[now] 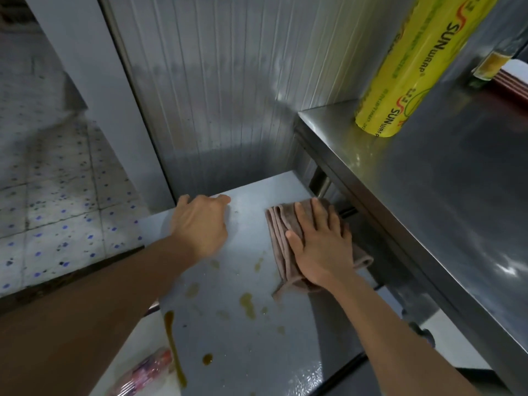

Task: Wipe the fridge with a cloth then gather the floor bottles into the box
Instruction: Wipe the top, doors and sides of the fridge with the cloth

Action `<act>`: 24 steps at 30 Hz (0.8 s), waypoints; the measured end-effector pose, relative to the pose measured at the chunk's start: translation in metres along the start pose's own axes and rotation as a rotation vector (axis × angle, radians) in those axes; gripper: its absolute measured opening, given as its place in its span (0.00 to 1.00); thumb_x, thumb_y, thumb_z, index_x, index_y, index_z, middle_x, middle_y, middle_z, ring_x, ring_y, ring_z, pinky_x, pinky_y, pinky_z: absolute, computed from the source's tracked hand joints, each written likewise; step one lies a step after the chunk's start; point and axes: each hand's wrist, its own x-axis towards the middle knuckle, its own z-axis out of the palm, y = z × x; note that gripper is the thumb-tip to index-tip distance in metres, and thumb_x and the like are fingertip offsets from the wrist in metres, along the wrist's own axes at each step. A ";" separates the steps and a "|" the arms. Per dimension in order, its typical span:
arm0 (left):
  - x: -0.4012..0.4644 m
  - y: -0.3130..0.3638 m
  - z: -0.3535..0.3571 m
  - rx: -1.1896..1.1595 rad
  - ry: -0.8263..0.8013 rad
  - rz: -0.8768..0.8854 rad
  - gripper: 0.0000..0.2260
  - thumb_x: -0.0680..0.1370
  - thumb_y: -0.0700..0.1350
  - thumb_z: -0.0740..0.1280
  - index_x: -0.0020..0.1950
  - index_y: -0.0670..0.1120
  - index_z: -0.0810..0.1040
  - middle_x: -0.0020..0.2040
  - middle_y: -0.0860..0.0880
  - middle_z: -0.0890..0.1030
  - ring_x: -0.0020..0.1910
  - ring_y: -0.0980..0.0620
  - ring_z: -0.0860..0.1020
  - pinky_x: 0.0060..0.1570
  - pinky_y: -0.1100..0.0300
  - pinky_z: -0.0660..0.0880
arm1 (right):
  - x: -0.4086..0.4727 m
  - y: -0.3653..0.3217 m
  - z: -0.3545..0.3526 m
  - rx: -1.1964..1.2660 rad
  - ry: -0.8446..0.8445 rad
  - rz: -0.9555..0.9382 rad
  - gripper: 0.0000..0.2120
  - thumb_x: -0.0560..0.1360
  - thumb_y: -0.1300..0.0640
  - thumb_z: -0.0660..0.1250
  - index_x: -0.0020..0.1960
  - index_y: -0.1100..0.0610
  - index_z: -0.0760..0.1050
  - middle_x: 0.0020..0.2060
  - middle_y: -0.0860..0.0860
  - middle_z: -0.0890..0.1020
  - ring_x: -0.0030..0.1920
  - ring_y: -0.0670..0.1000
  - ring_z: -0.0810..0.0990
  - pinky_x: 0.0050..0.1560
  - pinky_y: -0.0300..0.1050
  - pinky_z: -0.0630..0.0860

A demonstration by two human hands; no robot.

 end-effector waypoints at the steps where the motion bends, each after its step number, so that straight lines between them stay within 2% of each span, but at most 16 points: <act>1: 0.002 -0.001 0.001 0.003 -0.012 0.001 0.22 0.74 0.39 0.59 0.68 0.49 0.70 0.56 0.44 0.80 0.58 0.44 0.75 0.63 0.52 0.61 | 0.015 -0.004 -0.001 0.011 0.002 -0.009 0.29 0.78 0.37 0.40 0.76 0.44 0.38 0.77 0.50 0.43 0.76 0.59 0.46 0.72 0.64 0.49; 5: 0.002 -0.004 0.005 0.039 0.026 -0.004 0.22 0.73 0.39 0.60 0.67 0.49 0.70 0.52 0.42 0.80 0.53 0.41 0.76 0.54 0.54 0.68 | 0.075 -0.021 -0.002 0.053 -0.001 -0.048 0.29 0.79 0.37 0.42 0.77 0.44 0.42 0.78 0.50 0.45 0.76 0.60 0.47 0.71 0.64 0.51; 7: 0.000 -0.005 0.007 0.019 0.037 -0.003 0.21 0.73 0.39 0.59 0.67 0.49 0.70 0.53 0.42 0.79 0.52 0.41 0.75 0.50 0.54 0.69 | 0.100 -0.027 -0.005 0.083 0.003 -0.072 0.27 0.79 0.38 0.45 0.76 0.44 0.49 0.77 0.49 0.50 0.75 0.60 0.49 0.70 0.64 0.54; 10: -0.001 -0.005 0.010 0.021 0.055 0.017 0.20 0.74 0.39 0.59 0.66 0.48 0.70 0.52 0.41 0.78 0.51 0.41 0.75 0.44 0.55 0.65 | 0.118 -0.029 -0.006 0.102 0.025 -0.125 0.24 0.79 0.39 0.47 0.71 0.48 0.60 0.73 0.52 0.60 0.73 0.62 0.55 0.67 0.64 0.59; 12: -0.003 -0.006 0.010 0.035 0.072 0.027 0.20 0.74 0.38 0.58 0.66 0.47 0.70 0.52 0.42 0.78 0.50 0.41 0.75 0.43 0.56 0.63 | 0.119 -0.029 -0.005 0.082 0.056 -0.140 0.23 0.79 0.40 0.48 0.69 0.49 0.62 0.71 0.53 0.63 0.72 0.62 0.57 0.66 0.63 0.60; 15: -0.004 -0.010 0.001 -0.044 0.039 0.061 0.21 0.74 0.37 0.58 0.67 0.45 0.66 0.54 0.41 0.78 0.50 0.41 0.75 0.43 0.57 0.60 | 0.110 -0.035 -0.003 0.047 0.072 -0.153 0.22 0.80 0.41 0.47 0.71 0.47 0.60 0.73 0.52 0.61 0.74 0.62 0.53 0.70 0.64 0.55; 17: -0.007 -0.019 -0.006 -0.124 -0.015 0.084 0.19 0.74 0.37 0.59 0.66 0.44 0.66 0.57 0.41 0.78 0.52 0.40 0.76 0.44 0.55 0.63 | 0.098 -0.048 0.000 0.018 0.072 -0.183 0.23 0.80 0.41 0.46 0.73 0.46 0.56 0.75 0.50 0.58 0.75 0.61 0.50 0.72 0.64 0.49; 19: -0.020 -0.036 -0.011 -0.142 0.000 0.034 0.19 0.75 0.39 0.59 0.66 0.45 0.68 0.58 0.42 0.78 0.53 0.39 0.76 0.48 0.53 0.69 | 0.081 -0.070 0.005 0.007 0.079 -0.236 0.25 0.79 0.41 0.45 0.75 0.45 0.52 0.76 0.49 0.56 0.76 0.60 0.48 0.72 0.64 0.46; 22: -0.050 -0.066 -0.011 -0.090 0.174 -0.039 0.18 0.71 0.38 0.56 0.59 0.41 0.75 0.49 0.38 0.80 0.47 0.37 0.78 0.48 0.49 0.74 | 0.055 -0.107 0.011 0.005 0.056 -0.300 0.27 0.79 0.41 0.43 0.77 0.45 0.46 0.77 0.49 0.51 0.76 0.61 0.44 0.73 0.64 0.42; 24: -0.066 -0.075 -0.010 -0.088 0.176 -0.039 0.14 0.69 0.33 0.60 0.52 0.37 0.78 0.42 0.35 0.80 0.41 0.35 0.78 0.44 0.44 0.75 | 0.042 -0.128 0.014 -0.011 0.029 -0.357 0.28 0.79 0.40 0.41 0.77 0.45 0.42 0.78 0.48 0.47 0.76 0.60 0.41 0.73 0.64 0.39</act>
